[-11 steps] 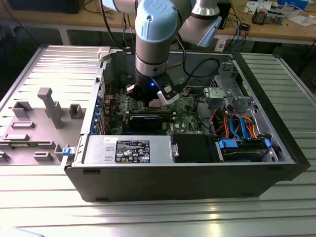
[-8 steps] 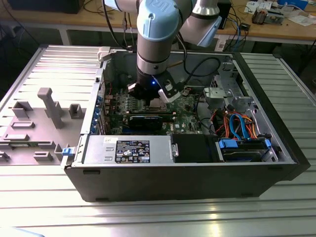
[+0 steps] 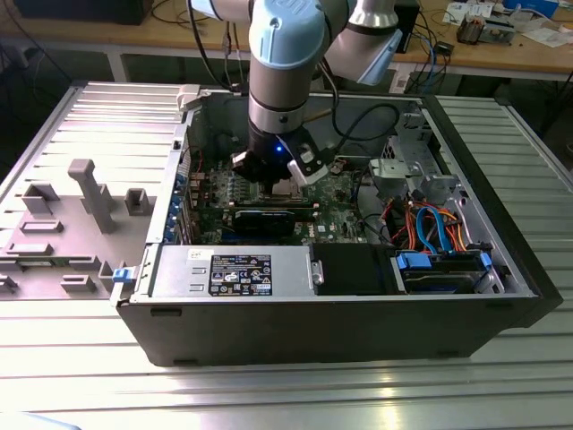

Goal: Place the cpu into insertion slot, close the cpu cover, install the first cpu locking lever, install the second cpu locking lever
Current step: 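Install the second cpu locking lever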

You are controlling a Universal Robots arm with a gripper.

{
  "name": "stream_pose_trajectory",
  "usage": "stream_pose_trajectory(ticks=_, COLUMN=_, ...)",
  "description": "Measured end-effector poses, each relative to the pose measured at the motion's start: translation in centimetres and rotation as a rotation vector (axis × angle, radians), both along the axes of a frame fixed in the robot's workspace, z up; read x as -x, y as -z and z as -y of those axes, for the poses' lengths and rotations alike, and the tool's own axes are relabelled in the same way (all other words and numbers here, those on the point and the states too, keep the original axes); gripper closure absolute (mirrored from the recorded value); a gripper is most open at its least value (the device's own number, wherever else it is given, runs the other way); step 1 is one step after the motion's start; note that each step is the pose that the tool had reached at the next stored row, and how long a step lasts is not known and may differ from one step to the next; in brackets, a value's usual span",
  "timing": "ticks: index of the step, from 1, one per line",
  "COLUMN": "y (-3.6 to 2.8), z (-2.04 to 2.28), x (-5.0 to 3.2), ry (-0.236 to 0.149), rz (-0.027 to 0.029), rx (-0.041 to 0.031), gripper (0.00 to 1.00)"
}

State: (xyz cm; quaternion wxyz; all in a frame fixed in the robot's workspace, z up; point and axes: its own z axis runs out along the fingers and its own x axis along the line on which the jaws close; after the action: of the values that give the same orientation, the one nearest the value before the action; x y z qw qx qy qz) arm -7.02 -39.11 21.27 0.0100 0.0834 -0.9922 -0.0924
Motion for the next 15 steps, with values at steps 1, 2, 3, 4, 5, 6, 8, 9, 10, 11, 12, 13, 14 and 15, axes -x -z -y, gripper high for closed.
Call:
stream_pose_trajectory(ticks=1, y=-0.05, z=0.0, x=0.0, ry=0.0, rz=0.0001, rx=0.0063, gripper=0.89)
stream_pose_trajectory(ticks=2, y=-0.11, z=-0.01, x=-0.01, ry=0.0, rz=0.0, rx=0.0143, gripper=0.89)
stream_pose_trajectory(ticks=3, y=-0.17, z=-0.02, x=-0.01, ry=0.0, rz=0.0, rx=0.0223, gripper=0.89)
stream_pose_trajectory(ticks=4, y=-0.29, z=-0.03, x=-0.01, ry=0.0, rz=0.0, rx=0.0374, gripper=0.89)
stream_pose_trajectory(ticks=5, y=-0.44, z=-0.06, x=-0.02, ry=0.0, rz=0.0, rx=0.0602, gripper=0.89)
stream_pose_trajectory(ticks=6, y=-0.49, z=-0.07, x=-0.02, ry=0.0, rz=0.0, rx=0.0694, gripper=0.89)
stream_pose_trajectory(ticks=8, y=-0.6, z=-0.07, x=-0.02, ry=0.0, rz=-0.0001, rx=0.0934, gripper=0.89)
stream_pose_trajectory(ticks=9, y=-0.63, z=-0.07, x=-0.02, ry=0.0, rz=-0.0001, rx=0.1084, gripper=0.89)
stream_pose_trajectory(ticks=10, y=-0.65, z=-0.07, x=-0.02, ry=0.0, rz=0.0, rx=0.1272, gripper=0.89)
stream_pose_trajectory(ticks=11, y=-0.65, z=-0.08, x=-0.03, ry=0.0, rz=0.0, rx=0.1451, gripper=0.89)
stream_pose_trajectory(ticks=12, y=-0.66, z=-0.09, x=-0.03, ry=0.0, rz=0.0, rx=0.1568, gripper=0.89)
stream_pose_trajectory(ticks=13, y=-0.66, z=-0.09, x=-0.03, ry=0.0, rz=0.0, rx=0.1657, gripper=0.89)
stream_pose_trajectory(ticks=14, y=-0.66, z=-0.09, x=-0.03, ry=0.0, rz=-0.0001, rx=0.1778, gripper=0.89)
stream_pose_trajectory(ticks=15, y=-0.66, z=-0.1, x=-0.04, ry=0.0, rz=0.0, rx=0.1908, gripper=0.89)
